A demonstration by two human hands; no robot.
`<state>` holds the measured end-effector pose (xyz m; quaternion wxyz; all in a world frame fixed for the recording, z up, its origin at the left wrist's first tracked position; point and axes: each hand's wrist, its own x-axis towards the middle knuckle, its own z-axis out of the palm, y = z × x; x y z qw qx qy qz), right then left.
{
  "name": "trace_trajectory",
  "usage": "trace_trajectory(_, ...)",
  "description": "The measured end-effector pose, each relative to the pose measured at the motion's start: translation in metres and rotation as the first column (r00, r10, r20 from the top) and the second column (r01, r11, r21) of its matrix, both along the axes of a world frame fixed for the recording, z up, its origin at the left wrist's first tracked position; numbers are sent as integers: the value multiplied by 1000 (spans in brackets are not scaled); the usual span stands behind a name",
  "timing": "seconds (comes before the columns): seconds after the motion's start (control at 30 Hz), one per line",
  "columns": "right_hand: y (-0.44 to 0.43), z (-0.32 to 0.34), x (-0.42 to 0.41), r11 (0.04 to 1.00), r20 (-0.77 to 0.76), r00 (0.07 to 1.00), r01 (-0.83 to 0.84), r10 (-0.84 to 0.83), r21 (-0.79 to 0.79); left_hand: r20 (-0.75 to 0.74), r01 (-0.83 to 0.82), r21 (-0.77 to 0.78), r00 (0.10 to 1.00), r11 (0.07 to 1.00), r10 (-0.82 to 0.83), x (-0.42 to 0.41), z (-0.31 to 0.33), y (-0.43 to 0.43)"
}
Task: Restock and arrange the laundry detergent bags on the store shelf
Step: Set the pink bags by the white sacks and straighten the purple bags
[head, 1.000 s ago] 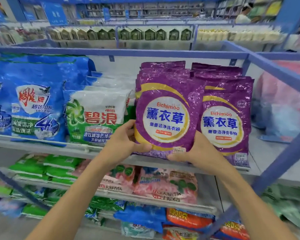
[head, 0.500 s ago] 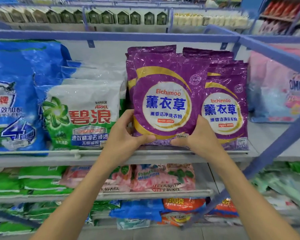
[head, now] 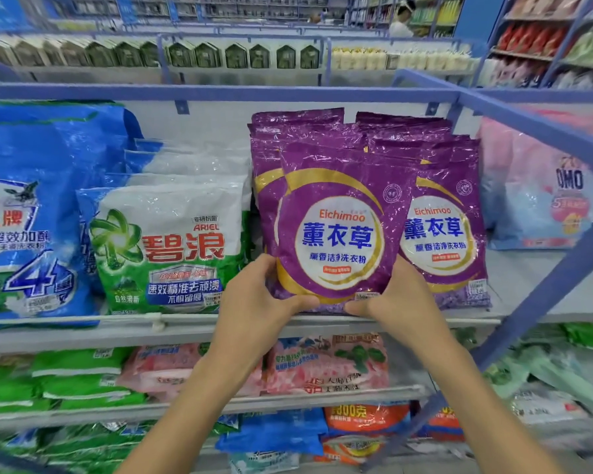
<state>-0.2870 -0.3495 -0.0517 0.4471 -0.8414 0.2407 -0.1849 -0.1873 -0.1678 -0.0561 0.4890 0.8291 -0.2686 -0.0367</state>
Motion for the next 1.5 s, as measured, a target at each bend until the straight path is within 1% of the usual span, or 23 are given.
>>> trace_trajectory(0.03, 1, -1, 0, 1000, 9, 1000, -7, 7, -13, 0, -2, 27, 1000, 1000, 2, 0, -1, 0)
trace_trajectory(0.1, 2, -1, -1, 995, 0, 996, -85, 86, -50, -3, -28, 59, 1000, 998, 28, -2, -4, 2)
trace_trajectory(0.17, 2, 3, 1, 982, -46, 984, -173, 170, -80, 2, -99, 79, 995, 992, 99, -7, -6, 4)
trace_trajectory(0.2, 1, 6, 3, 979, -61, 981, -189, 185, -70, -1, -137, 87, 991, 987, 137, -9, -6, 5)
trace_trajectory(0.3, -3, 11, 11, 985, -98, 983, -164, 158, -52, -29, -160, 104, 986, 982, 164, -4, -4, 4)
trace_trajectory(0.37, -5, 11, 8, 986, -99, 983, -159, 154, -43, -33, -128, 148, 990, 981, 134, 0, -1, 6)
trace_trajectory(0.43, -7, 9, -1, 986, -71, 983, -167, 167, 11, -40, -83, 178, 995, 981, 92, 2, 0, 10)
trace_trajectory(0.5, -10, 6, -9, 986, 20, 991, -133, 132, 97, -50, -65, 150, 996, 987, 74, 1, 1, 14)
trace_trajectory(0.6, -7, 2, -8, 994, 96, 995, -10, 0, 105, -86, -123, 65, 988, 990, 128, 2, 4, 11)
trace_trajectory(0.7, -5, -2, 2, 995, 99, 994, 44, -53, 94, -120, -180, 36, 976, 983, 183, 9, 5, 6)
trace_trajectory(0.83, -7, -5, 4, 993, 89, 994, 45, -55, 108, -130, -215, 13, 968, 976, 215, 8, 2, 7)
trace_trajectory(0.93, -2, -8, 0, 996, 82, 995, 54, -60, 73, -87, -204, 27, 975, 979, 205, 3, 3, 7)
trace_trajectory(1.03, 4, -10, -4, 996, 113, 990, 76, -82, 51, -42, -185, 31, 982, 982, 186, 2, 4, 9)
trace_trajectory(1.23, 6, -13, -11, 991, 182, 977, 91, -108, 100, 14, -149, 1, 989, 989, 149, 6, 2, 14)
trace_trajectory(1.33, 10, -18, -17, 990, 251, 959, 138, -134, 2, 101, -150, 17, 984, 989, 147, 0, 2, 18)
trace_trajectory(1.43, 13, -23, -26, 983, 252, 961, 144, -112, -111, 244, -149, 38, 960, 988, 135, -14, -2, 26)
trace_trajectory(1.47, 13, -24, -30, 979, 237, 967, 132, -93, -154, 301, -143, 72, 947, 987, 115, -19, -5, 28)
trace_trajectory(1.5, 14, -25, -35, 973, 221, 973, 112, -66, -201, 354, -144, 138, 931, 980, 87, -24, -8, 30)
